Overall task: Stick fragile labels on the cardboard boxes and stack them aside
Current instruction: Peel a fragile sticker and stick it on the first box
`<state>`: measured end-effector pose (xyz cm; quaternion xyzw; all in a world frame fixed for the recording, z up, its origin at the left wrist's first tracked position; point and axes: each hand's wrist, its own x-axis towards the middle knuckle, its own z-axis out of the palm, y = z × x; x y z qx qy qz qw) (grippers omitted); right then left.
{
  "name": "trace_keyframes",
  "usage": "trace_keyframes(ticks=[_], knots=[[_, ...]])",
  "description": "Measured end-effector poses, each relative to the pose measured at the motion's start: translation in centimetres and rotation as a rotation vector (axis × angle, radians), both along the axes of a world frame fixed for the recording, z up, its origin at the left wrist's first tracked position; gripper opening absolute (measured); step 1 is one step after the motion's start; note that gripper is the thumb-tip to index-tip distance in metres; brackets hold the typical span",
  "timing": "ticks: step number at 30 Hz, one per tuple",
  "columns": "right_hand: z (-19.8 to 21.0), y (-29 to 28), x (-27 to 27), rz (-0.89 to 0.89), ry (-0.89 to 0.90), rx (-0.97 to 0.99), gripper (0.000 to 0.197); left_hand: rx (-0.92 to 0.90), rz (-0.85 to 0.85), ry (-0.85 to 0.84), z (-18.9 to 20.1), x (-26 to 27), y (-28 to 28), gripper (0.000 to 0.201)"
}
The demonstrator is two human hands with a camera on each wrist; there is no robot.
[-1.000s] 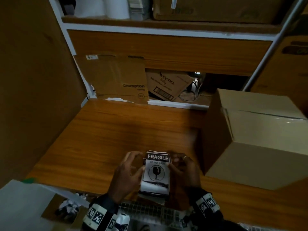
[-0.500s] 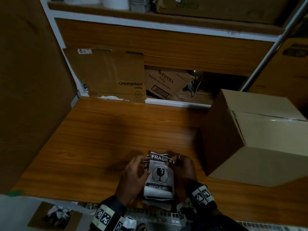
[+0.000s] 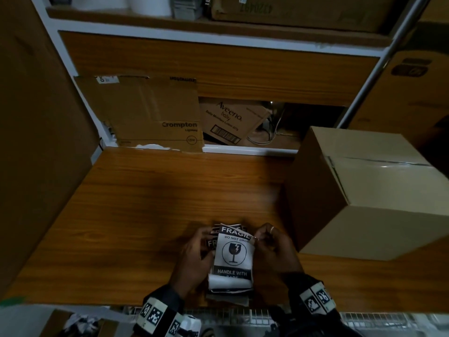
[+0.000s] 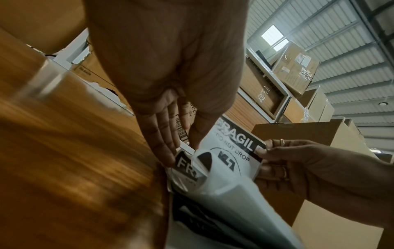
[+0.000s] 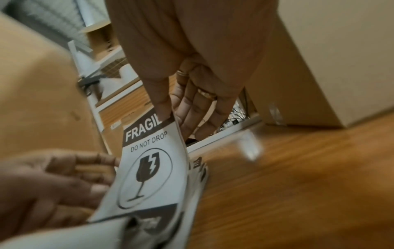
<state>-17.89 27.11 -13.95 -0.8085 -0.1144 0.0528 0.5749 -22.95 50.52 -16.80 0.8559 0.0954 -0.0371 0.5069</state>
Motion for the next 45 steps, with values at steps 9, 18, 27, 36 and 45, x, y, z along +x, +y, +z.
trace_keyframes(ticks=[9,18,27,36,45], knots=[[0.6,-1.1,-0.3,-0.165,0.06,0.326,0.013,0.014,0.104,-0.11,-0.2,0.0,0.0,0.048],[4.1,-2.4,-0.2,-0.248,0.101,0.667,0.009,-0.073,0.086,-0.235,2.6,0.6,0.3,0.019],[1.8,-1.8,-0.5,-0.276,0.135,0.623,0.005,-0.181,-0.161,-0.037,1.8,-1.5,-1.4,0.016],[1.0,-2.9,-2.8,-0.173,0.182,0.62,0.008,0.376,-0.027,-0.071,-0.3,-3.6,-3.8,0.047],[2.0,-3.7,-3.6,-0.176,0.24,0.674,0.007,0.239,-0.034,-0.133,-0.6,-2.4,-3.9,0.021]])
